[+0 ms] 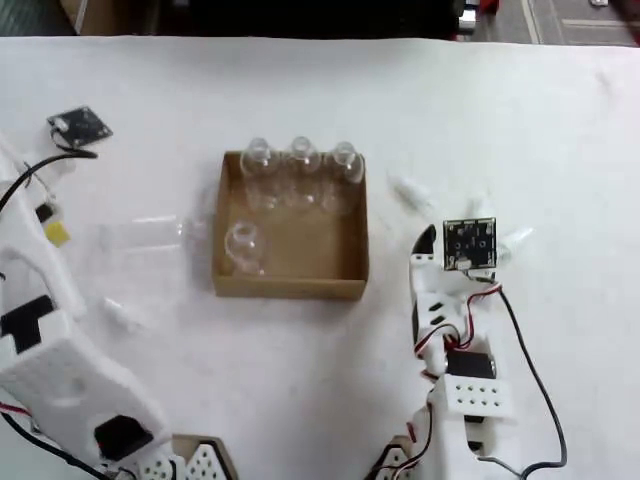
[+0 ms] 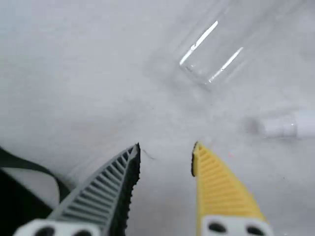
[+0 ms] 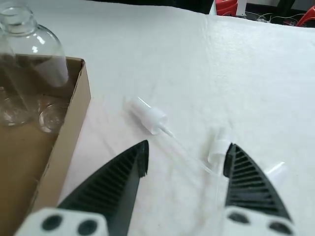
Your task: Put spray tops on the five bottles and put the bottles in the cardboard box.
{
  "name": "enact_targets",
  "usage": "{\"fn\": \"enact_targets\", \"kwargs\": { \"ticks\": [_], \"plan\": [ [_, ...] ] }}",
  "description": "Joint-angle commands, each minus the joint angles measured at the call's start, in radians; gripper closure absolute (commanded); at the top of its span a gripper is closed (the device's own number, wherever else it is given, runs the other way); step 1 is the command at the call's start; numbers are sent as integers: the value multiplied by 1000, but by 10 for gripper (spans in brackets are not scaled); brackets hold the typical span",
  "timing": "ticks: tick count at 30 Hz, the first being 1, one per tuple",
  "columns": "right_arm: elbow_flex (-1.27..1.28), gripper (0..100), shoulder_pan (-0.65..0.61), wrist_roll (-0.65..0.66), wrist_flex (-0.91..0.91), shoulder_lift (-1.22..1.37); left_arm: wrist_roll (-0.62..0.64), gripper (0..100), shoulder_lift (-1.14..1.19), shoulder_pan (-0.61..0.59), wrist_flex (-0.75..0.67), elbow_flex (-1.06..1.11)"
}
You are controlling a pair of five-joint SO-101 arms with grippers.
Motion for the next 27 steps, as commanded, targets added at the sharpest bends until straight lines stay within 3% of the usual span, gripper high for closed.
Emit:
{"fn": "enact_targets", "kwargs": {
  "ticks": [1,4,8,11,16,27],
  "plan": [
    [-5,772,-7,11,-22,-5,126,784,-159,145,75,-21],
    [-3,772,-7,11,-22,-5,173,782,-168,278,80,-25],
    [-3,772,-7,11,-21,-5,262,778,-165,409,-14,-21],
    [-3,772,-5,11,-21,-5,216,776,-162,483,-25,41],
    [-3,772,-7,11,-22,-5,-49,762,-165,479,-17,201],
    [-5,772,-8,11,-24,-5,-60,762,-130,529,-161,281]
  ]
}}
